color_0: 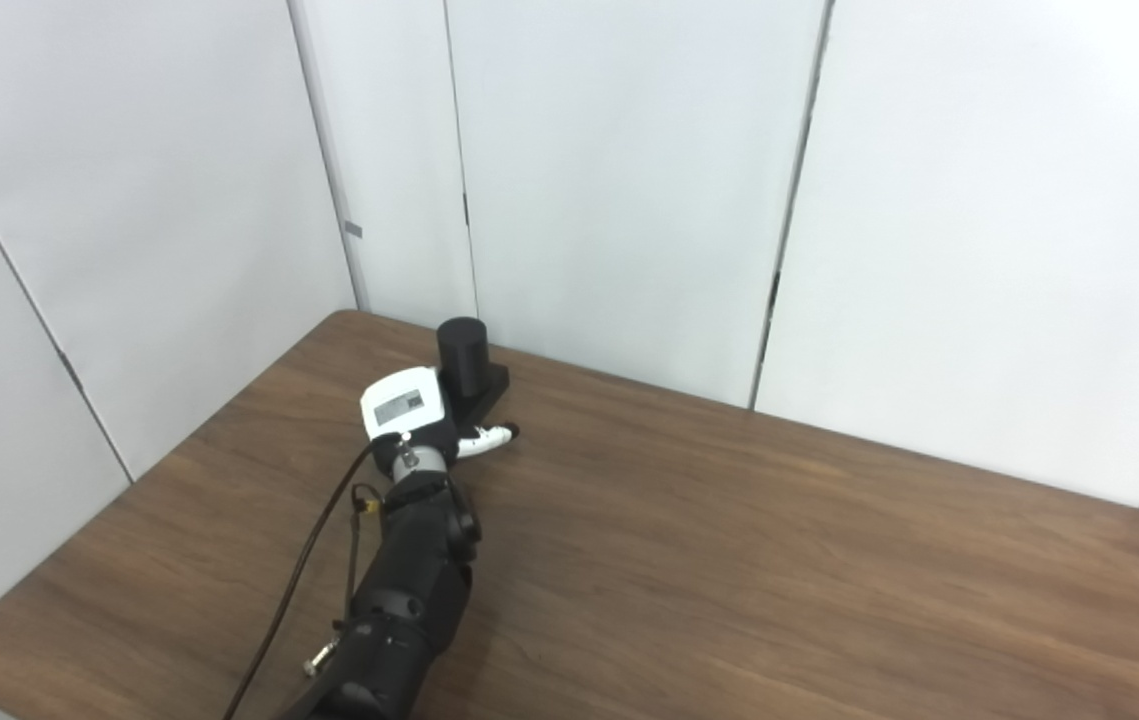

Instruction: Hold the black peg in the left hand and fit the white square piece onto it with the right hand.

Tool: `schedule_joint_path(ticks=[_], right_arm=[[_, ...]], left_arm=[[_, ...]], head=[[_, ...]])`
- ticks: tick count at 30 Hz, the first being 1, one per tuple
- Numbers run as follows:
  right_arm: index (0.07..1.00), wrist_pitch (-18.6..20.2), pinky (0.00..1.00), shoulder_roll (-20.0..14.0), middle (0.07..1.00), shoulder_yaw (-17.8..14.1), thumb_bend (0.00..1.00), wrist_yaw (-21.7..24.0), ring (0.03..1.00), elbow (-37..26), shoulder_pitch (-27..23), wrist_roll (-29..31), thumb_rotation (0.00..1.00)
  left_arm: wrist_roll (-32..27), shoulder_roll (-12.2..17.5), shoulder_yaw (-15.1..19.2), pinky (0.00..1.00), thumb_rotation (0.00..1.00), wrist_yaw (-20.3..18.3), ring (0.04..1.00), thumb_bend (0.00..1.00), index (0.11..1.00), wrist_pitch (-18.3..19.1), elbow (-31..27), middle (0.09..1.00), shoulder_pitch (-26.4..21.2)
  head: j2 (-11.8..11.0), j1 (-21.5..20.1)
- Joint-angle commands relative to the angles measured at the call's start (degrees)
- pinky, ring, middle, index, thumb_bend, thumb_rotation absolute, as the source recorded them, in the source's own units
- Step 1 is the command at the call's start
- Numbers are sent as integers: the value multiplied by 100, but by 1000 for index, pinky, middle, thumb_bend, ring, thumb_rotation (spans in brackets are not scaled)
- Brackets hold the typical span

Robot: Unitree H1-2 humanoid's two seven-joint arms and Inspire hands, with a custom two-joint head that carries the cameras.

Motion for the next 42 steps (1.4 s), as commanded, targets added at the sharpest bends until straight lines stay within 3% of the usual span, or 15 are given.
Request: schedule_joint_path(ticks=[1, 6, 18, 30, 42], right_arm=[[906, 14, 914, 21, 896, 3, 775, 25, 917, -96, 74, -17, 1000], [904, -1, 903, 11, 896, 9, 777, 37, 911, -91, 71, -22, 1000], [905, -17, 909, -34, 890, -13, 761, 44, 909, -56, 48, -112, 1000], [916, 30, 943, -33, 908, -21, 738, 83, 927, -77, 52, -41, 1000], [912, 34, 925, -21, 891, -22, 738, 48, 917, -76, 51, -158, 1000]], left_arm=[[67, 156, 8, 822, 643, 124, 894, 872, 860, 18, -28, 896, -180], [82, 151, 38, 829, 666, 66, 906, 868, 883, 19, -135, 914, -171], [-303, 133, -81, 836, 602, 327, 895, 851, 883, 19, -588, 893, 22], [-472, 252, -244, 846, 631, 360, 919, 820, 919, 18, -838, 919, 21], [-396, 300, -191, 834, 603, 484, 911, 832, 919, 18, -501, 922, -119]], head=[[0, 1], [12, 12], [31, 21], [53, 25], [67, 38]])
